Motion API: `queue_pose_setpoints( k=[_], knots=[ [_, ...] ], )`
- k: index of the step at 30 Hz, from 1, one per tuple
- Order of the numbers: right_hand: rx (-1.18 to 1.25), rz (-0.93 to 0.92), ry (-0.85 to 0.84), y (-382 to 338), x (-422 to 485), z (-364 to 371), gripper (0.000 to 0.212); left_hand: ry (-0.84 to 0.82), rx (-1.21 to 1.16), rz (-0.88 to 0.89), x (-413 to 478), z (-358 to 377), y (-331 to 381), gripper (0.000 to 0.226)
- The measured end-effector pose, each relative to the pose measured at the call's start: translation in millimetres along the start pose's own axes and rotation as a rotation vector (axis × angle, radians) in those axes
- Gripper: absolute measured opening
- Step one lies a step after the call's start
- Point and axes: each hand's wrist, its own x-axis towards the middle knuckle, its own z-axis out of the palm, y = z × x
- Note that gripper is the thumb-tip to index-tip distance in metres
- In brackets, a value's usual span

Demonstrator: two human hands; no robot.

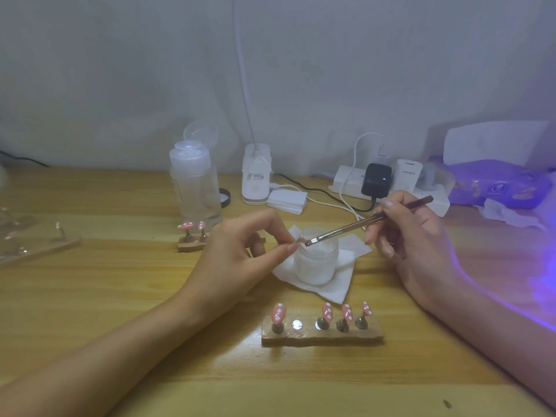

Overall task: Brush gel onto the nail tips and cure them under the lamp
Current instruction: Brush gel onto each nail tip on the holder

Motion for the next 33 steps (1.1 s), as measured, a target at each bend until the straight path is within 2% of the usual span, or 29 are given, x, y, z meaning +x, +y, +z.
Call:
queue_pose_setpoints(
  k=[2, 4, 6, 10, 13, 18, 21, 28, 33],
  knots=[
    [0.047, -0.092, 0.063, -4.3, -0.1, -0.8, 0.044, -0.006, 0.008, 0.008, -0.2, -0.3, 0.2, 0.01],
    [0.0, -0.199, 0.075, -11.7, 0.6, -1.7, 0.036, -0.009, 0.027, 0.024, -1.0, -0.6, 0.6, 0.011],
    [-0.134, -0.254, -0.015, -19.6, 1.6, -1.0, 0.026, -0.01, 0.043, 0.032, -1.2, -0.8, 1.2, 0.01],
    [-0.377, -0.296, -0.214, -26.6, 1.4, 7.7, 0.027, -0.012, 0.055, 0.027, -0.5, -0.6, 0.8, 0.011],
    [-0.416, -0.329, -0.295, -25.3, -2.7, 15.2, 0.025, -0.014, 0.06, 0.026, -1.1, 0.1, 2.3, 0.011],
    [-0.451, -0.277, -0.345, -21.7, -3.7, 16.7, 0.025, -0.004, 0.087, 0.031, -0.4, -0.9, 3.7, 0.01],
    [-0.426, -0.246, -0.322, -20.6, 0.8, 15.1, 0.024, 0.002, 0.097, 0.036, -0.8, -0.2, 3.9, 0.011],
    [-0.274, -0.246, -0.126, -19.9, 11.6, 1.3, 0.026, 0.017, 0.09, 0.05, 0.2, -0.5, 2.7, 0.012],
    [-0.148, -0.157, -0.068, -8.1, 10.3, -6.6, 0.025, 0.046, 0.079, 0.081, -0.2, -0.4, 4.3, 0.013]
  ],
)
